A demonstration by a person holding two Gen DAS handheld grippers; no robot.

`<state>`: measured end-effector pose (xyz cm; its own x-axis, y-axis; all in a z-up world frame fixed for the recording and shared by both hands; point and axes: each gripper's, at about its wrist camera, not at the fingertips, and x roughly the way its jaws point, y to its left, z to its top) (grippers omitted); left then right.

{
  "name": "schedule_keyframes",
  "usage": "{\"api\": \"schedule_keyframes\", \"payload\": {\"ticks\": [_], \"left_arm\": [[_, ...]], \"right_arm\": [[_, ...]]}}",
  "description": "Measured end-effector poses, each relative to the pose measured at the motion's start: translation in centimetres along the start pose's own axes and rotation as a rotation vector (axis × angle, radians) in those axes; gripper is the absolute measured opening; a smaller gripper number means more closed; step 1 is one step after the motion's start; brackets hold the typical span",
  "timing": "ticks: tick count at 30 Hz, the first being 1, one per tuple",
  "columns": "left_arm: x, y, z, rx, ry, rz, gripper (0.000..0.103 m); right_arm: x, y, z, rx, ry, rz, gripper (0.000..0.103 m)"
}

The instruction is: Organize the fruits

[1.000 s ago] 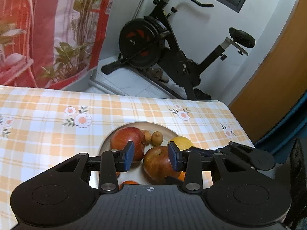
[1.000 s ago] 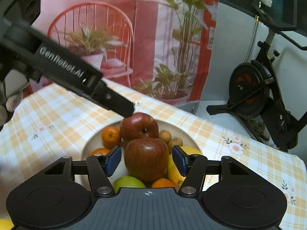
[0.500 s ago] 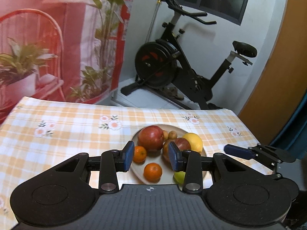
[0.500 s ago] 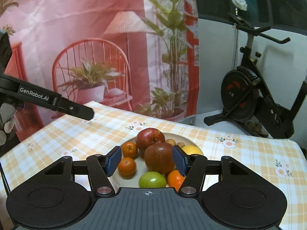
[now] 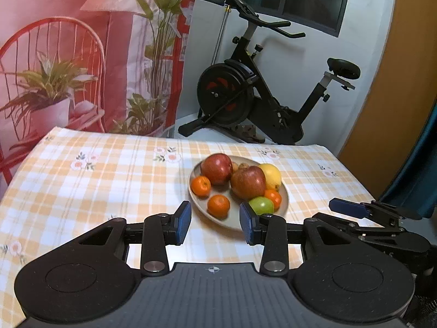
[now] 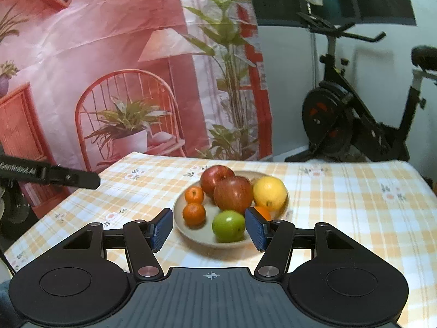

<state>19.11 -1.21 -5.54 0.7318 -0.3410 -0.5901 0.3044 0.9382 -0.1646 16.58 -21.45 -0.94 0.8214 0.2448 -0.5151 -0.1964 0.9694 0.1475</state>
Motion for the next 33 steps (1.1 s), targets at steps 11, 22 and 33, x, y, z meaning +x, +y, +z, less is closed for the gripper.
{"api": "schedule_keyframes", "payload": {"ticks": [11,22,33], "left_arm": [[-1.0,-0.5,-3.1,0.005,0.027,-0.007,0.041],[-1.7,-0.1,-5.3,-0.014,0.066,-0.013,0.041],[-1.7,1.2,-6.5,-0.075,0.096,-0.016,0.041]], "right_arm": [[-1.7,1.3,-1.8,-0.014,0.042,-0.011,0.055],[-1.7,3.8,-3.7,-0.050,0.122,0.049,0.055],[-1.8,6.0,-5.0,-0.110,0.197,0.100,0.055]]}}
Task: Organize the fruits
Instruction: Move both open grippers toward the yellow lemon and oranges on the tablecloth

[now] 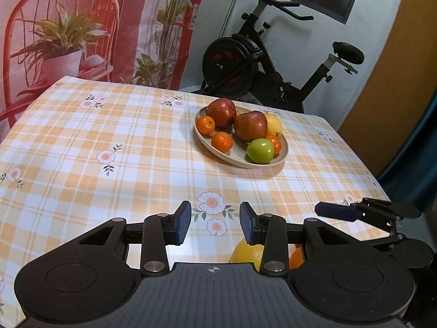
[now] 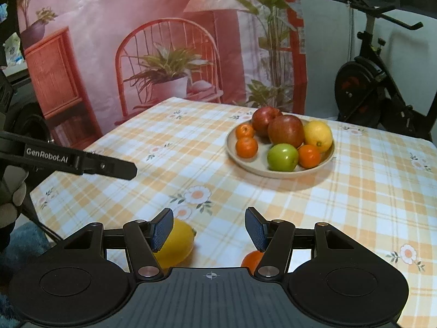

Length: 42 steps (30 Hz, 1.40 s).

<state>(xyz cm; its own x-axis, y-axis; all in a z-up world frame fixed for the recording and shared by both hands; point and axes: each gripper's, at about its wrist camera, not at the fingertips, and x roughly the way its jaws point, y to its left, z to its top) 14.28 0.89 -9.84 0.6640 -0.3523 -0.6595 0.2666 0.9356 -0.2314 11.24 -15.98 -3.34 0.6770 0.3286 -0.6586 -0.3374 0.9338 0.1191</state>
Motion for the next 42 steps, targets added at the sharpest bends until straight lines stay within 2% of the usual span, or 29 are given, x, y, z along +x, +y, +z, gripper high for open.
{"api": "schedule_keyframes", "payload": {"ticks": [16,35,42], "left_arm": [[0.1,0.3,-0.7,-0.032,0.023,-0.028,0.041],[1.6,0.5,-1.0,-0.065,0.067,-0.110,0.041],[2.3,0.1,-1.2,-0.055,0.086,-0.137,0.041]], "right_arm": [[0.5,1.5,-1.3,-0.053,0.080,0.052,0.055],[3.1,3.6,-2.0,-0.132,0.178,0.133,0.055],[3.7,3.4,-1.6,-0.129,0.169,0.130,0.055]]}}
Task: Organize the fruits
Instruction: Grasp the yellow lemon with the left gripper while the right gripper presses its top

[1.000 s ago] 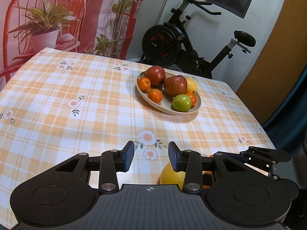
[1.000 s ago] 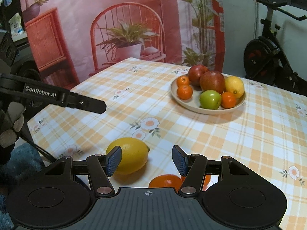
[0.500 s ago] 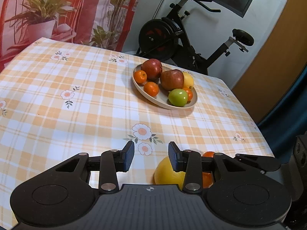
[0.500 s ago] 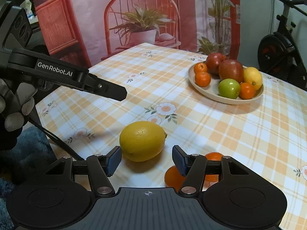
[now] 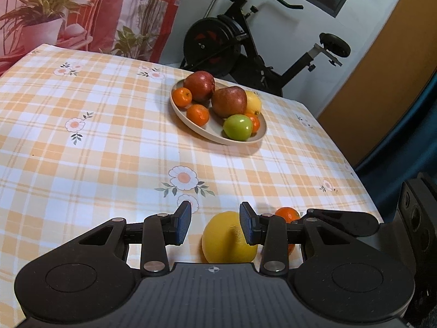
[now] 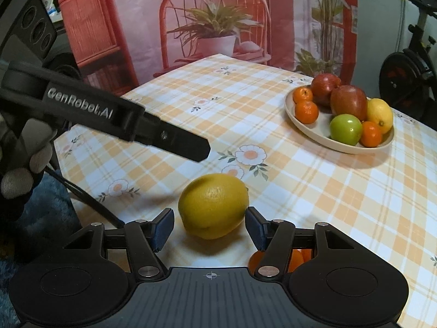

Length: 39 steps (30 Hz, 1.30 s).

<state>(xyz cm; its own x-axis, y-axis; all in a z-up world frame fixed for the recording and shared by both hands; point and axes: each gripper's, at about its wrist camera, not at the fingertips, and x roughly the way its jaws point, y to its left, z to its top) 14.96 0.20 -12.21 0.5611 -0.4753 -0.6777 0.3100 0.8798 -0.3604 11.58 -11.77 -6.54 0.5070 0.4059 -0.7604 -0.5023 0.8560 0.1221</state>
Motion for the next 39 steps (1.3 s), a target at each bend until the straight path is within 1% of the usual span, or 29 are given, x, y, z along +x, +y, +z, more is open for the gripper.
{"api": "schedule_keyframes", "payload": {"ticks": [8,16,32,35,37,39], "left_arm": [[0.9,0.1,-0.2,-0.024,0.035,-0.043,0.041],[1.7,0.2,-0.6,-0.031,0.065,-0.047,0.041],[2.1,0.2,-0.7,-0.045,0.062,-0.065,0.041],[2.2,0.2,-0.7,-0.055,0.063,-0.069,0.041],[2.3,0.1,-0.8,-0.056,0.069,-0.081,0.041],[2.3,-0.2,-1.0,-0.045,0.064,-0.075,0.041]], "right_arm": [[0.4,-0.5,0.1,0.011,-0.007,0.006,0.055],[0.7,-0.7,0.0,0.018,0.005,0.000,0.055],[0.8,-0.9,-0.3,0.027,0.024,-0.004,0.056],[0.7,-1.2,-0.4,0.037,0.020,-0.002,0.054],[0.7,-1.2,-0.4,0.042,0.015,0.007,0.053],[0.8,-1.0,-0.5,0.039,0.009,0.007,0.053]]}}
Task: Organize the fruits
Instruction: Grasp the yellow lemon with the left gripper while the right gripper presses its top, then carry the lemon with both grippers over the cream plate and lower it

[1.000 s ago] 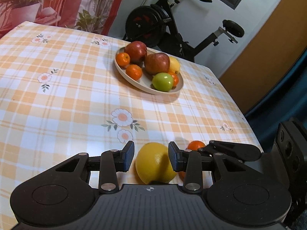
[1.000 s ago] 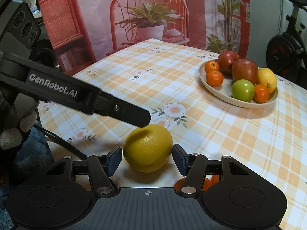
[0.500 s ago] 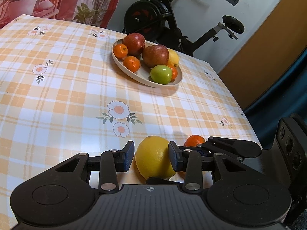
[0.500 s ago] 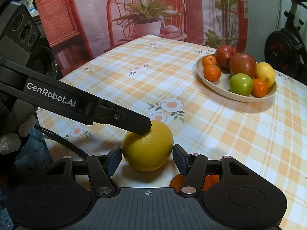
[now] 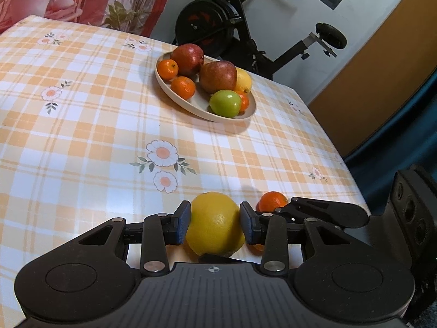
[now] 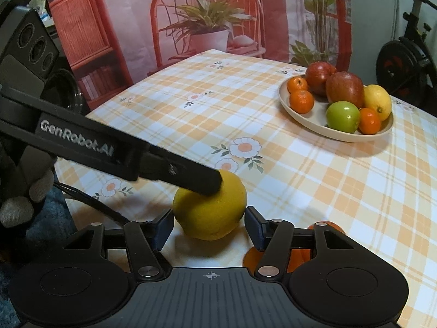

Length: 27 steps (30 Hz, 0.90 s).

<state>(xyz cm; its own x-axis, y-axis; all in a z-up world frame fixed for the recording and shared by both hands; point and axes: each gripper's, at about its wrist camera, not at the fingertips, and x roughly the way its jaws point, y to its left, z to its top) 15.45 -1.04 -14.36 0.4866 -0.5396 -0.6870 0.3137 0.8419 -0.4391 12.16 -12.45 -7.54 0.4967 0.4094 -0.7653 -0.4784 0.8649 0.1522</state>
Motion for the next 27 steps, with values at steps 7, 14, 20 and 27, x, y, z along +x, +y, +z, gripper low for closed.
{"api": "schedule_keyframes", "payload": {"ticks": [7,14,20,27], "left_arm": [[-0.3,0.0,0.3,0.000,-0.028,-0.006,0.041],[-1.2,-1.1,3.0,0.045,-0.085,-0.020,0.041],[-1.9,-2.4,6.5,0.103,-0.154,-0.020,0.041],[-1.1,-2.1,10.8,0.123,-0.181,-0.025,0.041]], "right_arm": [[-0.2,-0.1,0.2,0.012,-0.034,-0.003,0.053],[-1.5,-0.7,2.2,-0.005,-0.116,-0.031,0.053],[-2.7,-1.9,5.7,-0.029,-0.183,-0.062,0.053],[-2.2,-3.9,10.0,-0.038,-0.231,-0.090,0.053]]}}
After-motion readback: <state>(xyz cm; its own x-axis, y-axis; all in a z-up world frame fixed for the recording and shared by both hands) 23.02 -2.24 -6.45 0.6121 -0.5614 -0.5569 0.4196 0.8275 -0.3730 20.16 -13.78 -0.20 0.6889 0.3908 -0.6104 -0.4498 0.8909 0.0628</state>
